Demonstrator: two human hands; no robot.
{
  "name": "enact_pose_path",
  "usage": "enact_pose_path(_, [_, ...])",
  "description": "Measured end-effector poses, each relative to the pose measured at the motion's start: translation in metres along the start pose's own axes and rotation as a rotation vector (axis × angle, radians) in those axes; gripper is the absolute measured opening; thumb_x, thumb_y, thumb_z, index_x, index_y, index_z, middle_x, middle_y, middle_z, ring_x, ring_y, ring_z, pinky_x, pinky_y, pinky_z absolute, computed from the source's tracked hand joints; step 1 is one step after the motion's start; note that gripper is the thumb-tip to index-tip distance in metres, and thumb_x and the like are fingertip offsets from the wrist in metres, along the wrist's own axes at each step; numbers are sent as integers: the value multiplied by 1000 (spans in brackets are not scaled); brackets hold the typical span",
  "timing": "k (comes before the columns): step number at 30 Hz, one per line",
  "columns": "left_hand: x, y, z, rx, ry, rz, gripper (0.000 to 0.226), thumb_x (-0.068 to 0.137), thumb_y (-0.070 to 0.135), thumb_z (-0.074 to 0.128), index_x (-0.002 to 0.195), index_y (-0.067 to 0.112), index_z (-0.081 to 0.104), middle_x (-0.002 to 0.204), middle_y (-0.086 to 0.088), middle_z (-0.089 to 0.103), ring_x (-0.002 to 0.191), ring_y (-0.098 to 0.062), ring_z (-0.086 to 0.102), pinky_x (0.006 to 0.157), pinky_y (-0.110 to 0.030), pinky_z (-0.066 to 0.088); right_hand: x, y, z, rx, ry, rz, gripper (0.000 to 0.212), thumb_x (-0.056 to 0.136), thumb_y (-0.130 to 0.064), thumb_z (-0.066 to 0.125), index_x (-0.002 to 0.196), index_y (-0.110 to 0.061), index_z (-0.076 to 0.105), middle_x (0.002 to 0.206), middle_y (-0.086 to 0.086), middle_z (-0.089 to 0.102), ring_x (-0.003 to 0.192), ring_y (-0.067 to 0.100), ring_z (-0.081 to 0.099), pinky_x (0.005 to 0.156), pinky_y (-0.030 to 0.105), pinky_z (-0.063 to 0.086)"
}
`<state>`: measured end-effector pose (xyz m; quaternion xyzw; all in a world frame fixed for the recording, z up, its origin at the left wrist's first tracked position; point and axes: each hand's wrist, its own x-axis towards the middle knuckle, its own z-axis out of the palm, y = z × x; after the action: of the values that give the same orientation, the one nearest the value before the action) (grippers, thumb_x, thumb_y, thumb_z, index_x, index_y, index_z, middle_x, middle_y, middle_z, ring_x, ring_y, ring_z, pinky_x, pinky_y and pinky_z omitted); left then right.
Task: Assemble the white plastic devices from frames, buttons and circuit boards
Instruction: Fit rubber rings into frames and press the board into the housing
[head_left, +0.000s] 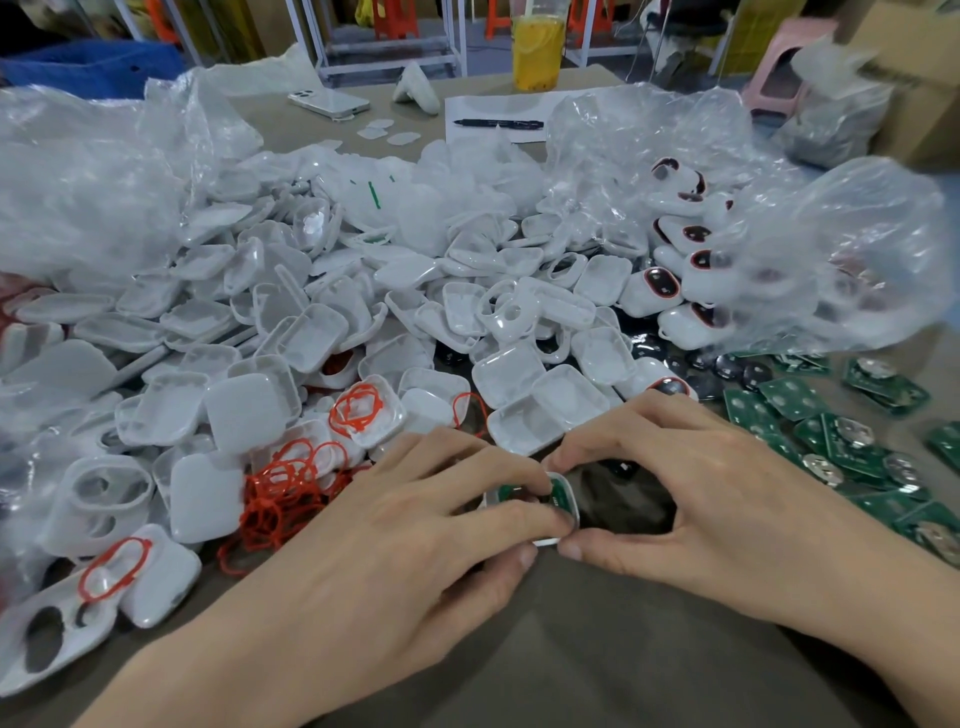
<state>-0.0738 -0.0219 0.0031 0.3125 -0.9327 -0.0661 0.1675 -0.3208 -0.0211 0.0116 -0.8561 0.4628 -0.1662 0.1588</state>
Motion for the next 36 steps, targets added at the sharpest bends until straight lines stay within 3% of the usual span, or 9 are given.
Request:
enact_pose_path(19, [-3,8,-6,-25,-52,-45,32,95,30,56,126,35,61,133,18,52,121,-11,49,97,-31,41,-1,0,1,7,10,2,47,77,-74,56,117,-51,47,109,-31,54,114,-4,49,92,23,47])
enact_pose_path(26, [-5,8,-9,-57,-44,-50,31,99,40,52,130,38,56,140,17,45,126,-6,44,103,-24,36,-1,0,2,10,-3,5,47,77,-75,55,118,-55,43,109,-27,54,111,0,51,93,30,49])
enact_pose_path(30, [-8,5,-13,-74,4,-89,28,103,42,47,126,33,61,133,16,51,123,-7,48,104,-22,36,-1,1,1,8,-6,-8,46,77,-76,54,117,-56,43,108,-26,55,111,2,52,93,32,49])
enact_pose_path(36, [-7,4,-12,-79,-3,-82,26,104,40,47,120,32,65,127,19,56,120,-8,51,99,-30,42,0,0,1,-37,26,-108,26,86,-65,57,106,-49,50,106,-28,64,108,0,51,90,33,50])
